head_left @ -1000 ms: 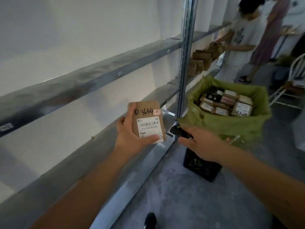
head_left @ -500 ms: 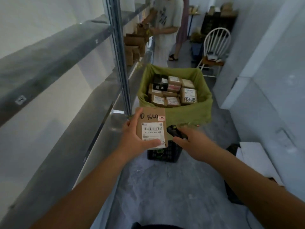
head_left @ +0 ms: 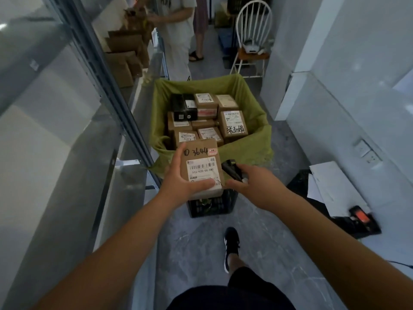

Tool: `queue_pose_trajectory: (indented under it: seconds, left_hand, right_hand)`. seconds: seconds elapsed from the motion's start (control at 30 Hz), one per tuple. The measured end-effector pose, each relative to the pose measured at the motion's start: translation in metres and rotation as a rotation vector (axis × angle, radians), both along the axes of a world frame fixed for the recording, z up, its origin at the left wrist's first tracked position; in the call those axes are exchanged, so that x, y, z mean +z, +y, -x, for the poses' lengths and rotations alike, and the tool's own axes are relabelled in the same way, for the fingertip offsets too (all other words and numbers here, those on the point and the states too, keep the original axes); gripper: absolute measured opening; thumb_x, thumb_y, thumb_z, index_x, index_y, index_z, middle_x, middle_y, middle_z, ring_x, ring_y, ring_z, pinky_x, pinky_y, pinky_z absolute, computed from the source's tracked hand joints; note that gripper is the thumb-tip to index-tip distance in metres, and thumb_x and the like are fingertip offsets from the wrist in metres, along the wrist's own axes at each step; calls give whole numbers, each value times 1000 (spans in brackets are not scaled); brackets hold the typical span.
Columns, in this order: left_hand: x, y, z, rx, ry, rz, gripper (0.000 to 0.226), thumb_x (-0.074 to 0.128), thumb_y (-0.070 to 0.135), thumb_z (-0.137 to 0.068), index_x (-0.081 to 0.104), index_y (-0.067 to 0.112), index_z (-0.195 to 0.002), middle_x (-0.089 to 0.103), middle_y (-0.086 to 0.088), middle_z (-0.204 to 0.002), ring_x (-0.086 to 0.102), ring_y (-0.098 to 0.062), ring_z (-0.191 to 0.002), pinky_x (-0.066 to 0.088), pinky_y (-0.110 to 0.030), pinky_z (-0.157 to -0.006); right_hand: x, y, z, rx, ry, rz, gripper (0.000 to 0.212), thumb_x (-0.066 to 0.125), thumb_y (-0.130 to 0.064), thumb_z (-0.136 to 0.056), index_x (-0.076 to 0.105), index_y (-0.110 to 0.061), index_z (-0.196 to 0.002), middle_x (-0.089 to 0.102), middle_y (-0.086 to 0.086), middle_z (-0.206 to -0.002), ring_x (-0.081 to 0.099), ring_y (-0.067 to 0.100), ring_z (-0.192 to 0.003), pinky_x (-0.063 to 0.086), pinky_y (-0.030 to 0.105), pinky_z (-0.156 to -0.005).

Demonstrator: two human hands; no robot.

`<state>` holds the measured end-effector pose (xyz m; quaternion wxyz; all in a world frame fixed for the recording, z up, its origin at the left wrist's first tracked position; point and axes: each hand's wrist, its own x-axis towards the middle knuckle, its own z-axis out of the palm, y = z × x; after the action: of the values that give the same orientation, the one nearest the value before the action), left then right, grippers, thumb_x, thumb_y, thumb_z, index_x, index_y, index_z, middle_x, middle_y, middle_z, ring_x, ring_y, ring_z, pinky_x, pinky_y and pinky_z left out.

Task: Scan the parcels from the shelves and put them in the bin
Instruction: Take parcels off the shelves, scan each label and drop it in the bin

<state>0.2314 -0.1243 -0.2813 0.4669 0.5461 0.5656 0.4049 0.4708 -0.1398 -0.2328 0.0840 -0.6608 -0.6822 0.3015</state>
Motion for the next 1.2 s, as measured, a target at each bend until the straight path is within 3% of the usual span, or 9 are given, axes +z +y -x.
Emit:
queue_pose_trajectory:
  seconds: [0.1, 0.17, 0.33, 0.43, 0.53, 0.63, 0.7, 0.8, 1.2]
  left_hand:
    - [-12, 44, -6, 9, -96, 49, 129, 105, 23, -52, 28, 52, -150, 57, 9, -143, 65, -9, -123, 60, -38, -97]
    - [-17, 80, -12, 35, -116, 82, 132, 107, 27, -49, 28, 49, -153, 58, 10, -142, 66, -9, -122, 59, -41, -98]
    - [-26, 164, -39, 163, -150, 231, 135, 105, 34, -47, 25, 54, -154, 54, 9, -143, 59, -16, -128, 56, -52, -103]
    - [-36, 212, -49, 244, -134, 281, 137, 104, 48, -40, 25, 57, -151, 48, 7, -149, 53, -21, -133, 54, -54, -105]
    - [-44, 256, -50, 257, -78, 356, 144, 103, 60, -28, 26, 60, -150, 47, 8, -149, 52, -23, -135, 54, -55, -104]
    - [-46, 291, -53, 205, -75, 455, 134, 104, 42, -48, 23, 61, -152, 48, 11, -144, 53, -23, -129, 54, -56, -101]
    - [-51, 312, -51, 177, -56, 444, 127, 99, 22, -65, 19, 51, -159, 49, 12, -142, 53, -21, -131, 53, -46, -103]
    - [-61, 339, -48, 113, -6, 437, 128, 98, 15, -67, 17, 46, -162, 50, 13, -141, 52, -18, -134, 52, -44, -106]
    - [-87, 366, -56, -23, 204, 392, 133, 92, 68, -48, 14, 57, -155, 37, 5, -161, 45, -23, -142, 50, -56, -109]
  right_hand:
    - [-13, 50, -6, 3, 43, 34, 67, 61, -57, -97, 45, -27, -155, 67, 7, -123, 65, 23, -98, 55, 36, -78]
    - [-23, 91, -11, 3, 58, 40, 66, 60, -55, -98, 43, -28, -156, 66, 6, -115, 65, 21, -89, 53, 34, -69]
    - [-39, 190, -29, -4, 45, 70, 58, 59, -60, -95, 50, -34, -146, 57, 9, -129, 63, 25, -101, 57, 43, -88]
    - [-46, 240, -40, -19, 61, 108, 69, 58, -62, -95, 41, -34, -155, 53, 9, -141, 61, 27, -115, 56, 46, -96]
    - [-54, 282, -51, -29, 78, 153, 70, 57, -64, -93, 40, -35, -155, 56, 7, -139, 62, 25, -113, 57, 47, -96]
    - [-59, 311, -51, -43, 92, 222, 70, 57, -64, -92, 42, -34, -153, 58, 5, -136, 63, 22, -106, 59, 46, -91]
    - [-58, 323, -51, -52, 58, 235, 69, 57, -62, -95, 39, -33, -155, 55, 6, -135, 63, 23, -104, 59, 46, -91]
    - [-54, 337, -52, -52, -31, 218, 58, 55, -60, -97, 45, -32, -147, 50, 6, -119, 62, 23, -94, 58, 46, -88]
    - [-58, 359, -42, -166, -195, 285, 56, 52, -66, -96, 47, -34, -142, 52, 5, -112, 61, 22, -88, 60, 46, -82]
